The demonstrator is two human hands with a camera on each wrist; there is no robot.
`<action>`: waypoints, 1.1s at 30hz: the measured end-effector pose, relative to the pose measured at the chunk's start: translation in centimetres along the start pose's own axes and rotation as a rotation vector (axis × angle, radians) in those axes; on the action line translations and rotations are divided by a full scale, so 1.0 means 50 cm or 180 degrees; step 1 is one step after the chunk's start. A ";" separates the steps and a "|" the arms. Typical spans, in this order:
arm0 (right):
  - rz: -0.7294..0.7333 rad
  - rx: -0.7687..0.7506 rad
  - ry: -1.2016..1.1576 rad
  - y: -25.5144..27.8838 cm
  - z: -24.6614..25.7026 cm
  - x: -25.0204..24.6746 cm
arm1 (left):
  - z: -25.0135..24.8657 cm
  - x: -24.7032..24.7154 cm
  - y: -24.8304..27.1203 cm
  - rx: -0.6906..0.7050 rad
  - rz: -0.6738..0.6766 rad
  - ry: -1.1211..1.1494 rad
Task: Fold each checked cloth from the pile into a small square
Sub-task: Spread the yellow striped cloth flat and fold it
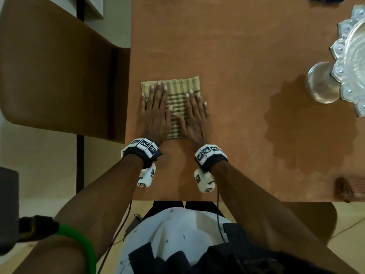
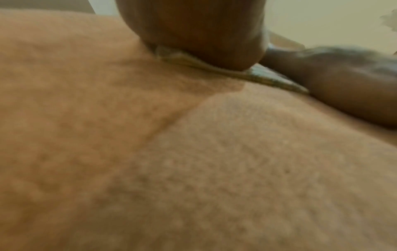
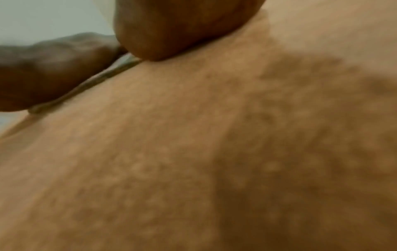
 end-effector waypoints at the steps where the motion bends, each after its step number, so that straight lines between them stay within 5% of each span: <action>1: -0.0024 0.0041 0.0088 0.009 -0.021 -0.007 | 0.004 0.000 0.004 0.0039 -0.0050 0.0010; 6: -0.0084 0.0447 0.0127 0.026 -0.074 -0.056 | 0.047 -0.017 0.019 -0.0219 -0.0390 0.0248; 11: -0.0981 0.1153 -0.0091 0.012 -0.046 -0.123 | 0.079 -0.051 0.053 -0.1499 -0.0688 0.0840; 15: -0.0762 0.1838 -0.0870 -0.030 -0.051 -0.106 | 0.073 -0.057 0.054 -0.1920 -0.0490 0.1247; 20: -0.0171 0.2209 -0.1120 -0.067 -0.065 -0.091 | 0.094 -0.066 0.045 -0.2463 0.0338 0.1323; 28: 0.0140 0.2365 -0.1755 -0.062 -0.062 -0.106 | 0.115 -0.058 0.015 -0.2273 0.1026 0.1556; 33: -0.0209 0.2306 -0.2237 -0.044 -0.083 -0.125 | 0.110 -0.064 0.023 -0.2252 0.0594 0.2529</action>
Point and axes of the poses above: each hand's wrist, its own y-axis away from the middle knuckle, its own x-axis out of the palm, z = x × y, the point moved 6 cm from there along -y, towards the middle knuckle, and after that the axes turned 7 degrees about -y, right-handed, at the moved point
